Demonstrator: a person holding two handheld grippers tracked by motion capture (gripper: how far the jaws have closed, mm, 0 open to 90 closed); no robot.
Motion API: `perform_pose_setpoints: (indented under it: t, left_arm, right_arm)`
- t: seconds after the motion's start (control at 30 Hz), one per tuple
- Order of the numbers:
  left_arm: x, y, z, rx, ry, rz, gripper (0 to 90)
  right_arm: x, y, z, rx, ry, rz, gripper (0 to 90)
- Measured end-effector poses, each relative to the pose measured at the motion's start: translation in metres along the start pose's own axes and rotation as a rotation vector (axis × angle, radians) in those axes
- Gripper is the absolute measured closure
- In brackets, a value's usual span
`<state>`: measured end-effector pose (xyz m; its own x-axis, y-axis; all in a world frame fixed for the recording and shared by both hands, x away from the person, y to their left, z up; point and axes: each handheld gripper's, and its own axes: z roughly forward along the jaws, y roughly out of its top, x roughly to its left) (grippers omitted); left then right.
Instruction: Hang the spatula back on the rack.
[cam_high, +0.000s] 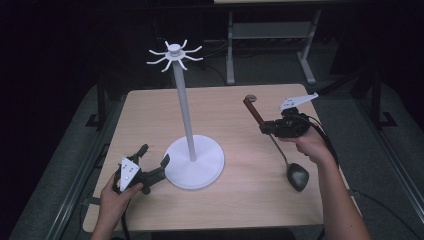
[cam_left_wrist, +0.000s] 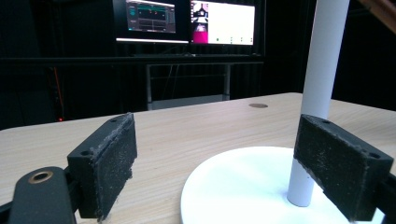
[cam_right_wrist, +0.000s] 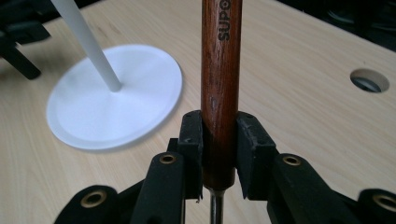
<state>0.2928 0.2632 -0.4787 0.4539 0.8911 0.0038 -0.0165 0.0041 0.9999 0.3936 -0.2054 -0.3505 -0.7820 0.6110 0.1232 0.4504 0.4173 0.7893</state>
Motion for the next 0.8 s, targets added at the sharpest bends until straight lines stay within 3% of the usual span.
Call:
perform_pose_setpoints:
  t: [0.8]
  left_arm:
    - [0.001, 0.0, 0.0, 0.0, -0.005, 0.009, 12.6]
  right_arm:
    - [0.016, 0.011, -0.029, -0.227, 0.058, -0.049, 73.8]
